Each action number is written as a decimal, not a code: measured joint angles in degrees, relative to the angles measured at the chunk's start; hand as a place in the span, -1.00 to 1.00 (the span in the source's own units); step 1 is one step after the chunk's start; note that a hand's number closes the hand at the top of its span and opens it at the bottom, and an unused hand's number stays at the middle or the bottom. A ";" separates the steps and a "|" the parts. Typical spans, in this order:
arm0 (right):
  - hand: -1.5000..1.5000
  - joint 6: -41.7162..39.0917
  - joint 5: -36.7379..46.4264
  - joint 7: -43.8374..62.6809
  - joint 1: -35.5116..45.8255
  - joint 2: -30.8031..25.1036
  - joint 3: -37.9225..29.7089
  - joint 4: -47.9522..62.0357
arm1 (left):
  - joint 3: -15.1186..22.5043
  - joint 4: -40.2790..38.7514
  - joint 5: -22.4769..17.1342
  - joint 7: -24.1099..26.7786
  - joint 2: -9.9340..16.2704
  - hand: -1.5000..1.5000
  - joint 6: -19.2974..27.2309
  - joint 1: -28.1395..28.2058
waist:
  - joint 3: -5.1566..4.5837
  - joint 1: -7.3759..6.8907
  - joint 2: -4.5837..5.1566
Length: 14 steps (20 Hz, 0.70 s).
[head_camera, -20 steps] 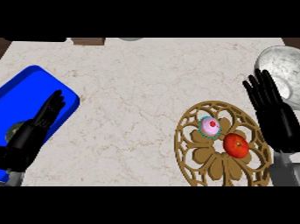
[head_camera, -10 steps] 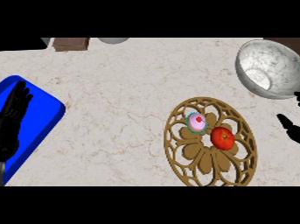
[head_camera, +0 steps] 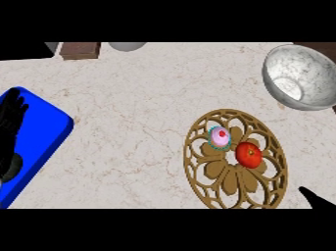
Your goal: Pick the tomato from the placemat and place it in the bowl
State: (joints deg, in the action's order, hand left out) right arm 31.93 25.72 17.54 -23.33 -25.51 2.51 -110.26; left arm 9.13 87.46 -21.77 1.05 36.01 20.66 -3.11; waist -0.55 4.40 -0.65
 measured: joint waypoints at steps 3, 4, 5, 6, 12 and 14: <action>-1.00 1.24 8.46 8.07 -5.45 2.04 2.65 -8.37 | 0.85 0.57 0.80 -0.61 -0.87 0.00 0.56 -0.40 | 0.11 -1.24 0.24; -1.00 0.71 11.32 11.08 -6.86 2.48 3.39 -11.40 | 0.72 0.77 0.74 -0.92 -0.74 0.00 0.29 -0.59 | 0.13 -1.68 0.31; -1.00 -0.27 14.20 14.32 -7.52 2.97 4.19 -14.32 | 1.01 0.77 1.14 -0.83 -0.97 0.00 0.28 -0.65 | 0.16 -2.13 0.40; -1.00 -1.75 16.92 17.48 -7.66 3.23 4.69 -16.67 | 1.67 0.85 1.78 -1.61 -1.49 0.00 0.74 -1.47 | 0.19 -2.47 0.49; -1.00 -16.38 21.42 34.74 0.50 0.20 3.92 -22.89 | 2.36 -0.47 3.23 -2.56 -3.11 0.00 0.19 -4.62 | 0.29 -4.33 0.82; -1.00 -22.22 21.30 38.71 3.59 -1.60 4.15 -22.82 | 2.34 -0.40 3.34 -3.72 -3.16 0.00 0.10 -5.51 | 0.31 -4.73 0.87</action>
State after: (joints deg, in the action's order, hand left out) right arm 9.71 47.02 56.25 -19.74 -27.11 6.66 -133.08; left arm 11.47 87.06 -18.43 -2.67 32.85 20.76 -8.63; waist -0.24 -0.32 0.23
